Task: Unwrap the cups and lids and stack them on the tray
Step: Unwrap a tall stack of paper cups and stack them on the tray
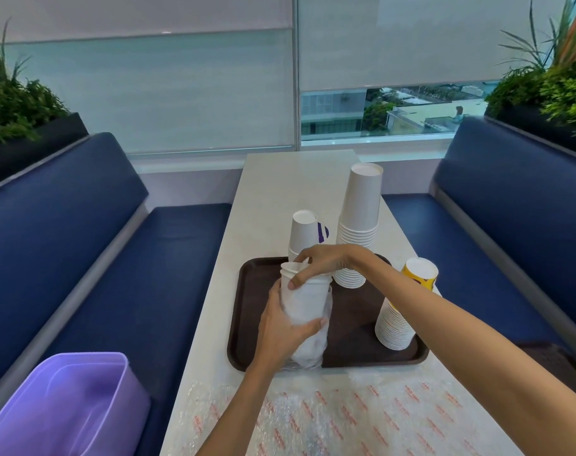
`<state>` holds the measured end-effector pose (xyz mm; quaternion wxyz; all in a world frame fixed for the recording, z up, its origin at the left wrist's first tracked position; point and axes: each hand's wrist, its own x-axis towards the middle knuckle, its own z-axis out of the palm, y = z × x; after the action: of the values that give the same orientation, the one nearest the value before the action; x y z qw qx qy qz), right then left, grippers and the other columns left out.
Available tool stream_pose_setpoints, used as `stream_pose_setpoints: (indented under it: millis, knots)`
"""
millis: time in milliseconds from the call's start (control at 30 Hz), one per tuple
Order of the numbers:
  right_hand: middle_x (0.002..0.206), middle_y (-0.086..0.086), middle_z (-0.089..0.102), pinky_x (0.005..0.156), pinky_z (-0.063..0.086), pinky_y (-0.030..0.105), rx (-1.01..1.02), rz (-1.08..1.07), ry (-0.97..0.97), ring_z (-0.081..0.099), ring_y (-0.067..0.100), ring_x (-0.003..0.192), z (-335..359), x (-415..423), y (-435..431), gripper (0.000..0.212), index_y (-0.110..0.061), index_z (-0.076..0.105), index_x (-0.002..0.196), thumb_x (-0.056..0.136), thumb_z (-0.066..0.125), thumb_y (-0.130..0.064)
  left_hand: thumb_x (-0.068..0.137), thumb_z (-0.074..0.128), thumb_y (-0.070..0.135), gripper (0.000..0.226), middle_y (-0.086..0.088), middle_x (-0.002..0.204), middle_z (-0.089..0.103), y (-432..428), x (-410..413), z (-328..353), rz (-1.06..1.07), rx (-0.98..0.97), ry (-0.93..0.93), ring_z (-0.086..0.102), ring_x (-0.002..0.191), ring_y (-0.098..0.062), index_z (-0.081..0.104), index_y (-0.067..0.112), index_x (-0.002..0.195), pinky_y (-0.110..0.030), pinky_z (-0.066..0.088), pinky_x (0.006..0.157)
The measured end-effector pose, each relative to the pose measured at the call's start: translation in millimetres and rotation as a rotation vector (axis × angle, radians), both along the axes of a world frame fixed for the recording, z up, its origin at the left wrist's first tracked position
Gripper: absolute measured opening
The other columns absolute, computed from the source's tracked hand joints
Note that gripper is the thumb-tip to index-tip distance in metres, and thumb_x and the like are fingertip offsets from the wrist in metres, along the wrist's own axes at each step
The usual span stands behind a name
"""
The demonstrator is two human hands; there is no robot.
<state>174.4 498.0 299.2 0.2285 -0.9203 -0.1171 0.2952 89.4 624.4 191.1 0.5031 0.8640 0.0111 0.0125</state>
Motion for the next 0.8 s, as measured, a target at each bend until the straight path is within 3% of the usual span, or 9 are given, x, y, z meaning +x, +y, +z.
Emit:
stream_pose_setpoints:
  millis: [133,267,400,500,567,667,800]
  knots:
    - [0.125,0.003,0.052,0.085,0.04,0.025,0.041,-0.032,-0.046,0.049,0.017,0.104,18,1,-6,0.059,-0.013,0.05,0.131,0.085,0.065,-0.045,0.065,0.083,0.043,0.096,0.005,0.133,0.043,7,-6,-7,-0.017,-0.008,-0.014,0.045,0.119,-0.014,0.026,0.026,0.14,-0.025,0.041,0.096]
    - [0.128,0.007,0.051,0.093,0.047,0.034,0.013,-0.05,-0.011,0.05,0.02,0.106,28,-1,-9,0.055,-0.01,0.048,0.133,0.089,0.059,-0.043,0.066,0.084,0.039,0.085,0.01,0.122,0.043,9,-9,-6,-0.037,-0.031,-0.047,0.045,0.108,-0.007,0.03,0.028,0.131,-0.018,0.041,0.087]
    - [0.139,0.005,0.043,0.099,0.045,0.035,-0.025,-0.031,0.097,0.047,0.022,0.116,37,0,-15,0.064,-0.016,0.036,0.14,0.086,0.066,-0.035,0.065,0.083,0.04,0.079,0.012,0.119,0.043,14,-7,-5,-0.086,0.009,-0.088,0.046,0.109,-0.007,0.031,0.033,0.124,-0.021,0.045,0.09]
    - [0.148,0.001,0.034,0.104,0.036,0.034,-0.242,0.121,0.04,0.037,0.024,0.133,41,0,-9,0.084,-0.023,0.029,0.144,0.076,0.077,-0.037,0.064,0.084,0.041,0.078,0.016,0.117,0.044,19,-7,-7,-0.116,0.061,-0.122,0.046,0.108,-0.004,0.033,0.035,0.123,-0.011,0.041,0.087]
    - [0.147,-0.001,0.035,0.103,0.034,0.035,-0.414,0.256,-0.057,0.035,0.024,0.135,44,-5,3,0.091,-0.025,0.028,0.146,0.072,0.08,-0.038,0.064,0.083,0.044,0.081,0.014,0.122,0.045,19,-7,-10,-0.117,0.095,-0.155,0.047,0.111,-0.004,0.035,0.031,0.127,-0.015,0.043,0.092]
    - [0.14,0.0,0.044,0.095,0.041,0.034,-0.567,0.402,-0.172,0.045,0.024,0.126,51,-16,16,0.09,-0.024,0.036,0.143,0.068,0.083,-0.04,0.064,0.08,0.051,0.084,0.013,0.126,0.044,19,-10,-14,-0.097,0.153,-0.186,0.045,0.113,-0.004,0.036,0.028,0.131,-0.022,0.042,0.098]
    - [0.105,0.0,0.059,0.085,0.046,0.031,-0.777,0.604,-0.343,0.053,0.019,0.093,38,-31,28,0.077,-0.016,0.054,0.125,0.061,0.085,-0.043,0.061,0.081,0.051,0.085,0.011,0.127,0.046,22,-11,-15,-0.089,0.185,-0.23,0.046,0.113,-0.005,0.038,0.028,0.131,-0.026,0.045,0.097]
